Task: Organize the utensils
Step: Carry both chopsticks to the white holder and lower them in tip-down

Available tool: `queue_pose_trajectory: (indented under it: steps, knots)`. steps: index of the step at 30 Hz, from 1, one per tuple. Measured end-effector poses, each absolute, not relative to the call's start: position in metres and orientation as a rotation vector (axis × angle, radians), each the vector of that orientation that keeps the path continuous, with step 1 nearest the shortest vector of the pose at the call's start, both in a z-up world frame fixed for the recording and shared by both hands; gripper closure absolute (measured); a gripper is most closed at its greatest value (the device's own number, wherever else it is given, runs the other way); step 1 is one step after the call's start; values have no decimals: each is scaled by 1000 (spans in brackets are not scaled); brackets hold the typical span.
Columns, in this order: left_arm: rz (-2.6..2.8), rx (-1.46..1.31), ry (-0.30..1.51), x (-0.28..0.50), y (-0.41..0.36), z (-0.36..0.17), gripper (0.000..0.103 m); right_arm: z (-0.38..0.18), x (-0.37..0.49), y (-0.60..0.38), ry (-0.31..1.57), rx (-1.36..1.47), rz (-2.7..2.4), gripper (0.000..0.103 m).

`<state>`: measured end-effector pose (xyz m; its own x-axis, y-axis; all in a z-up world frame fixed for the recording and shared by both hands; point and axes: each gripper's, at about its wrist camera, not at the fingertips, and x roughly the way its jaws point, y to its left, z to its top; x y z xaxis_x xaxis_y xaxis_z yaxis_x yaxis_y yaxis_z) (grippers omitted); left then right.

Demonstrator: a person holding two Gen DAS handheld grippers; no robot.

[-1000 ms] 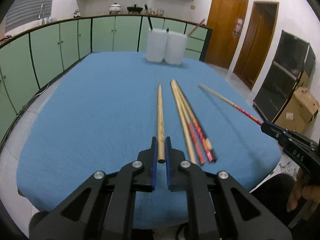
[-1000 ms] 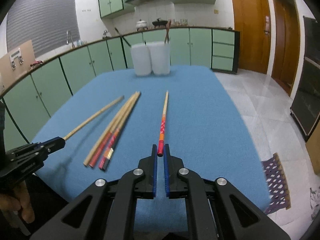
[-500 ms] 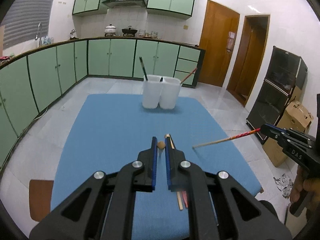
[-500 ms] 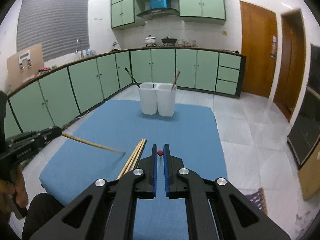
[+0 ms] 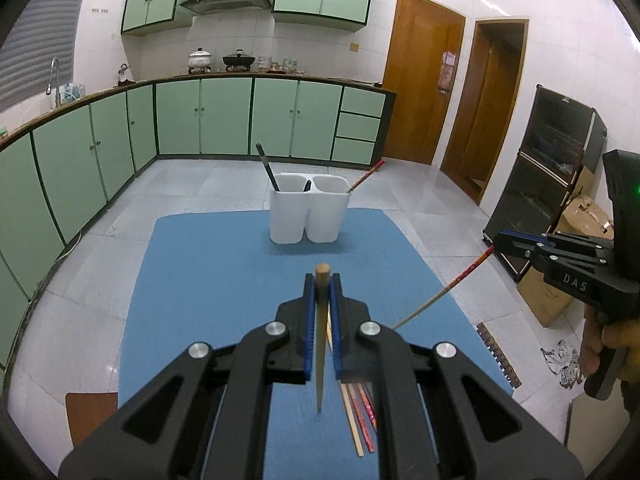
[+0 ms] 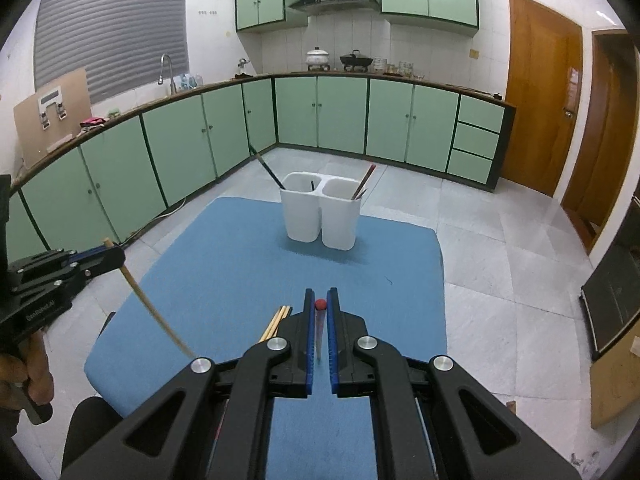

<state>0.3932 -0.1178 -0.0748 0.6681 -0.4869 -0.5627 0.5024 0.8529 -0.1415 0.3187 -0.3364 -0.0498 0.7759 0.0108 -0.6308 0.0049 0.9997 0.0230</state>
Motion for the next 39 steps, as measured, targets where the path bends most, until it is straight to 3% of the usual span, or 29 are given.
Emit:
queue_pose_trajectory:
  steps: [9,26,33,39]
  knots:
    - [-555,82,617,418,-125,-53,97,-12,340,-334,685,12,40,98]
    - [-517,78,407,503,-176,67,97,91,441,-354,572,49,15,98]
    - [-479,41,329,554,-205,86,97,97,496,-374,523,54,-29,98]
    - [-466,41,329,609,-237,58,97,68,551,-389,524,56,-45,98]
